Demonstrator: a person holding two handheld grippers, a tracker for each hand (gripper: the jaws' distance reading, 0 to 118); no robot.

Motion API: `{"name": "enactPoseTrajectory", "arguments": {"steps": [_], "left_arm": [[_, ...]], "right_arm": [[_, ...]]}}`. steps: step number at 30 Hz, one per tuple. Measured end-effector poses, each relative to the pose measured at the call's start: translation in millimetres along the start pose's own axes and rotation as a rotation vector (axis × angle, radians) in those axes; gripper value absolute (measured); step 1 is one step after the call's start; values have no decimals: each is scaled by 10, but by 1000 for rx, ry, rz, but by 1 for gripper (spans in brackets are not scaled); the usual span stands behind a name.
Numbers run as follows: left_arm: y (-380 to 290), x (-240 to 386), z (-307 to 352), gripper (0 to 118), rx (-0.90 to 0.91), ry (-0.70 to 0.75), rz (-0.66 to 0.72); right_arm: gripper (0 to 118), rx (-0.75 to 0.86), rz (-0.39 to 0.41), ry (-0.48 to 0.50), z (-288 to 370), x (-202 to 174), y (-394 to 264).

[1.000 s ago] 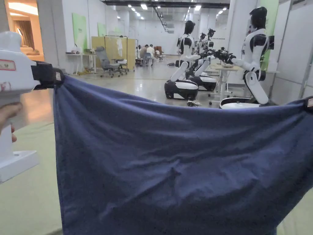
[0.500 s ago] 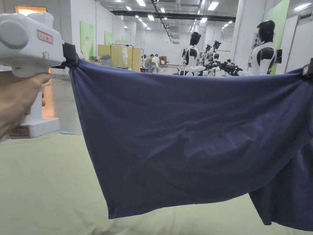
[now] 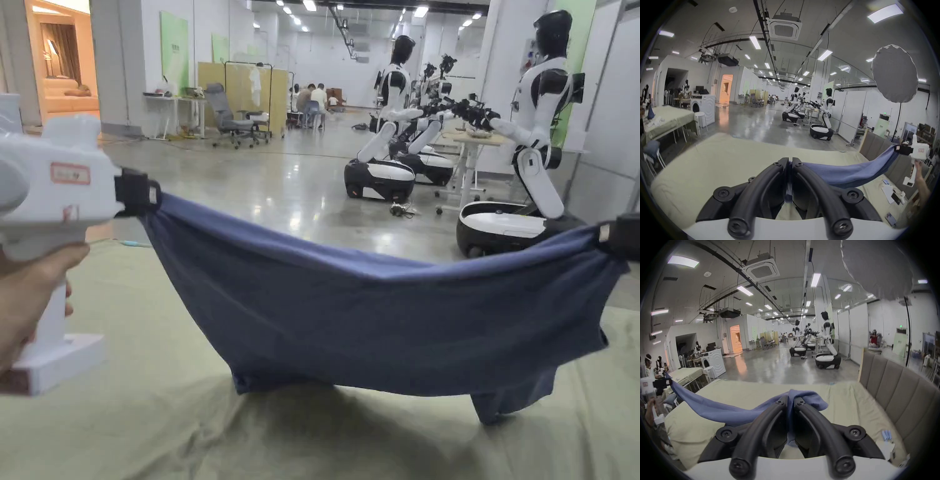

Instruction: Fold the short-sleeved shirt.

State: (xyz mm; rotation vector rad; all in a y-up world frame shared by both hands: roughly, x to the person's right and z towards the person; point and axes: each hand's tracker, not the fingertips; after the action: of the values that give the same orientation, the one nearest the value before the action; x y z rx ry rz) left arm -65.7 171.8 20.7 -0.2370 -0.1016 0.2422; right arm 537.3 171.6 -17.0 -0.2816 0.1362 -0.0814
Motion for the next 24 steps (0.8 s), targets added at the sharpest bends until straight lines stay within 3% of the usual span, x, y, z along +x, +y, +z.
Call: {"name": "enactPoseTrajectory", "arguments": {"steps": [4, 7, 13, 15, 21, 24], "left_arm": [[-809, -261, 580, 6, -31, -119, 158], [-1450, -423, 1046, 6, -80, -91, 230], [-2323, -572, 1836, 6, -196, -35, 333], [-2533, -599, 2021, 6, -214, -6, 355], [-3072, -717, 2165, 6, -349, 63, 365], [-3203, -745, 2157, 10, -348, 71, 366]], "right_arm": [[7, -55, -30, 4, 490, 157, -925], [7, -108, -88, -11, 936, 186, -1665], [7, -201, -301, -24, 1826, 123, -2749], [7, -232, -339, -60, 2043, 79, -3012], [7, -352, -360, -89, 2210, 23, -3483], [8, -380, -301, -115, 2160, -26, -3518]]}}
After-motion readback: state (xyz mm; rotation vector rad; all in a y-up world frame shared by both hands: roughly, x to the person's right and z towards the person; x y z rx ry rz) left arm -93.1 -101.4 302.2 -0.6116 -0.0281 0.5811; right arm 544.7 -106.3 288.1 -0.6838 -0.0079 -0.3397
